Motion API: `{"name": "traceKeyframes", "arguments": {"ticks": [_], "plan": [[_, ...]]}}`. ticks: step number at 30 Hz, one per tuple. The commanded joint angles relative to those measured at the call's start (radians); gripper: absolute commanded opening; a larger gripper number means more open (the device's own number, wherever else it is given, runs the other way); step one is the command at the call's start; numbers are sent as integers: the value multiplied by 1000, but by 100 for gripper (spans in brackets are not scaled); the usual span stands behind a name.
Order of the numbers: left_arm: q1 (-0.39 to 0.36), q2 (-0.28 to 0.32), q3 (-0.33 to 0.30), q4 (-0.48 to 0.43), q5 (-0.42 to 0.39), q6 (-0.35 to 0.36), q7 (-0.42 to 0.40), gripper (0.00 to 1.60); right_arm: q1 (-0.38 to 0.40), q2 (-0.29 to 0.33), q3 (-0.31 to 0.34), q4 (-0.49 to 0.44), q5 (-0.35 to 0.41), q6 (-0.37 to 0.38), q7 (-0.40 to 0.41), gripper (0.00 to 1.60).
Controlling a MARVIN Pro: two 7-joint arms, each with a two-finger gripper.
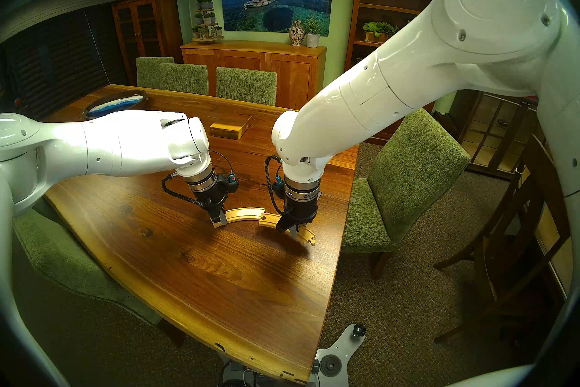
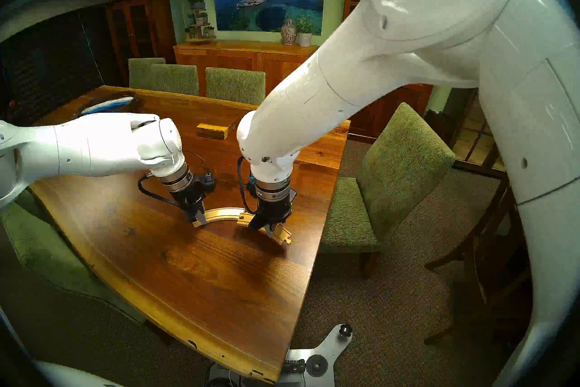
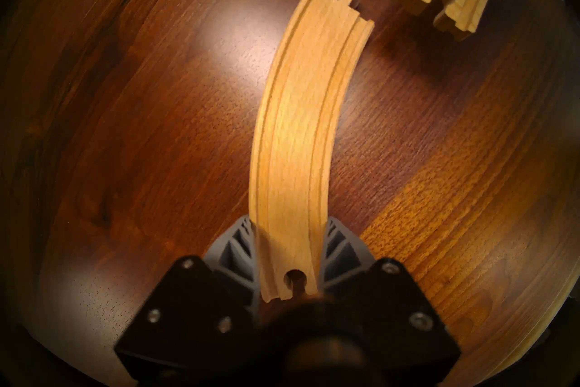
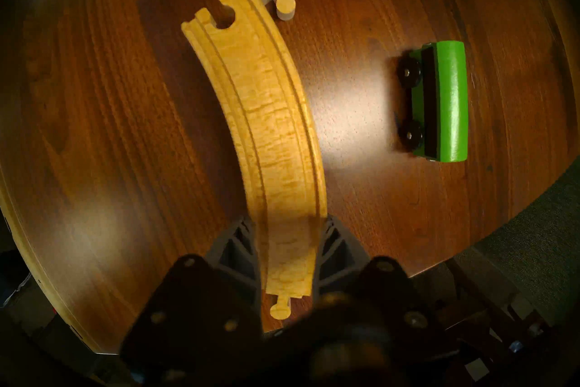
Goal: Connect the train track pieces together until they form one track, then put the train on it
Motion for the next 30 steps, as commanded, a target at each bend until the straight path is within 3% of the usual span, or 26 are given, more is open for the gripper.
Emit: {"name": "traceKeyframes", "arguments": {"ticks": [1,18,30], "plan": [[-19,-2,-11,4,2,-3,-1,0,10,0,-3,33,-3,0,-7,0],[-17,-1,-14,4,5,-2,-2,0,-25,-17,-22,107,11,16,-7,0],[-16,-1,-16,4,6,-1,-3,0,-83,-45,-24,198,59,77,-3,0]]}}
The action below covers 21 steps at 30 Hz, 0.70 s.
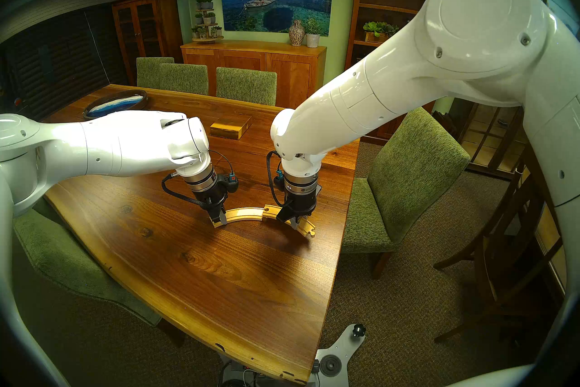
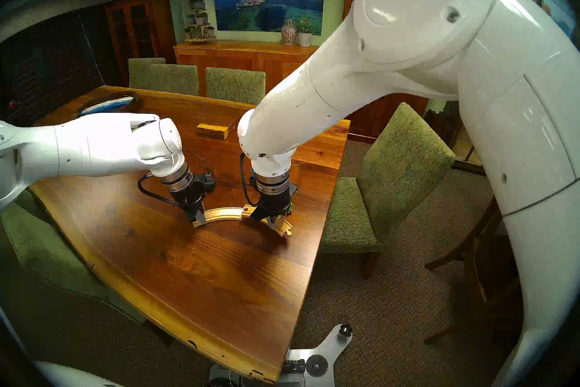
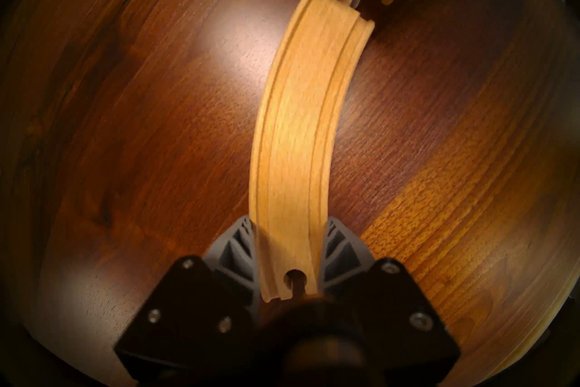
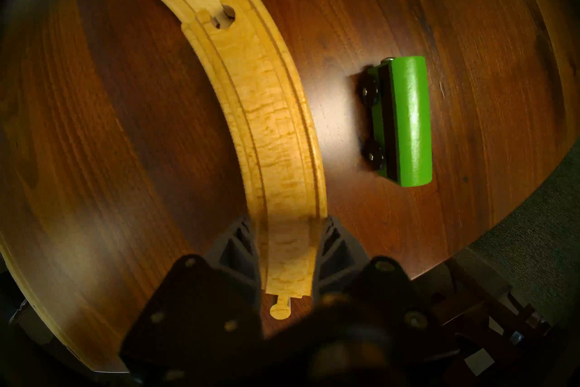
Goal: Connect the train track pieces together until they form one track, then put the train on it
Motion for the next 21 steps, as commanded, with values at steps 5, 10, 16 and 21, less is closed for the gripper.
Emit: {"name": "traceKeyframes", "arguments": {"ticks": [5,10,16,21], "plan": [[-19,-2,-11,3,3,-3,-2,0,-18,-16,0,70,28,46,6,0],[-18,-2,-12,3,3,-3,-3,0,-18,-22,-3,73,43,49,-2,0],[-18,-2,-13,3,4,-3,-3,0,-19,-34,-12,76,62,53,-24,0],[-17,-2,-13,3,5,-2,-3,0,-2,-19,-15,51,61,32,-22,0]]}}
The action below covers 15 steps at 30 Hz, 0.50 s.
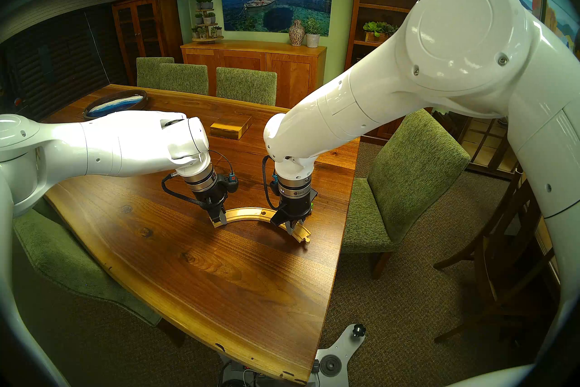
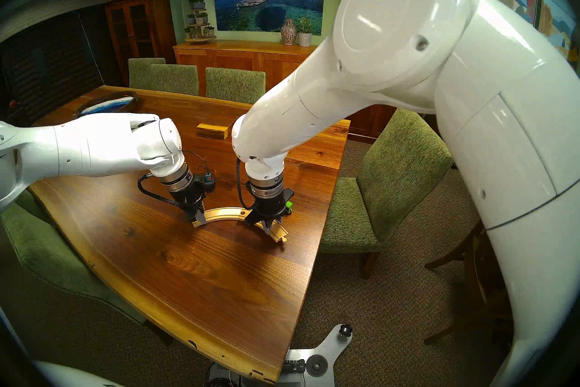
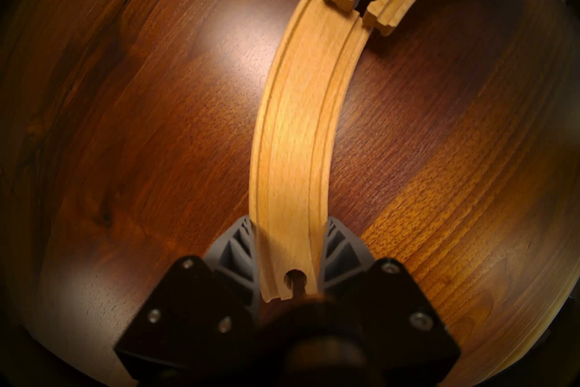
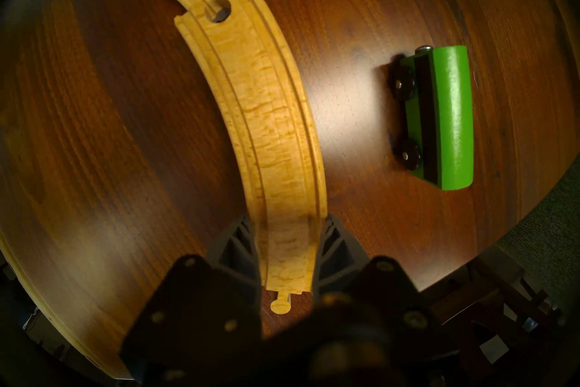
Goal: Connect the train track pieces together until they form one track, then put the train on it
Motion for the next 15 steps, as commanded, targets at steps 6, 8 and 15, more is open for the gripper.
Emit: {"name": "traceKeyframes", "arguments": {"ticks": [6,8,15], "plan": [[-19,-2,-11,3,3,-2,-3,0,36,25,-7,-10,-13,-23,3,0],[-19,-2,-11,3,3,-2,-3,0,34,26,-7,-9,-14,-24,4,0],[-18,-2,-12,3,4,-2,-3,0,31,28,-10,-10,-19,-32,9,0]]}}
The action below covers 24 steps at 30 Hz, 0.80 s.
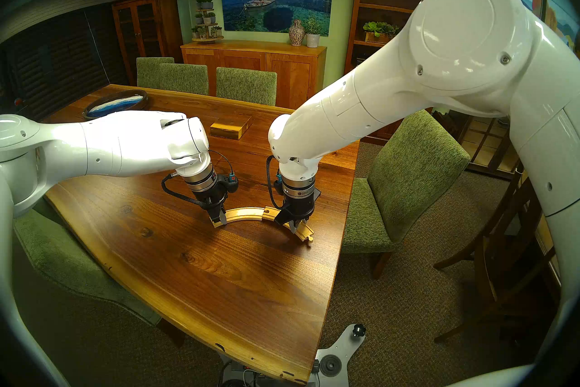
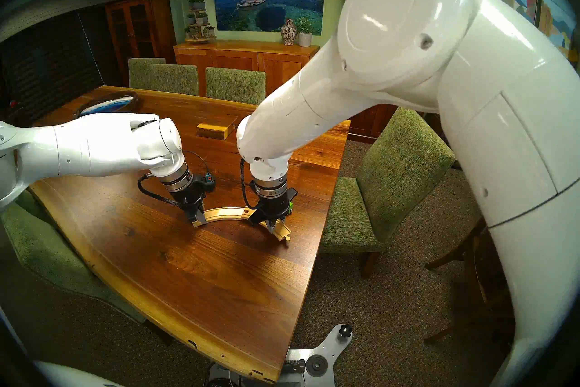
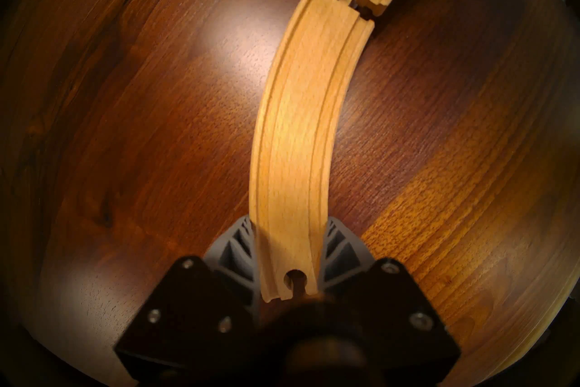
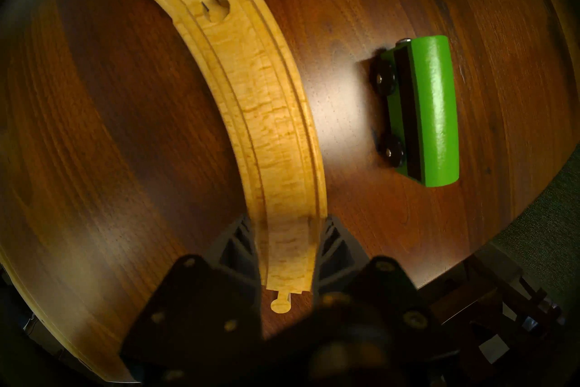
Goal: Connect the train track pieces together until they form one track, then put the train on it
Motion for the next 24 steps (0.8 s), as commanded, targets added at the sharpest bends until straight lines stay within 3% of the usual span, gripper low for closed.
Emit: {"name": "traceKeyframes", "arguments": {"ticks": [1,24], "plan": [[-19,-3,-11,3,2,-2,-3,0,28,13,3,5,-10,0,10,0],[-18,-2,-13,3,4,-1,-4,0,12,-2,-1,28,-43,17,48,0]]}}
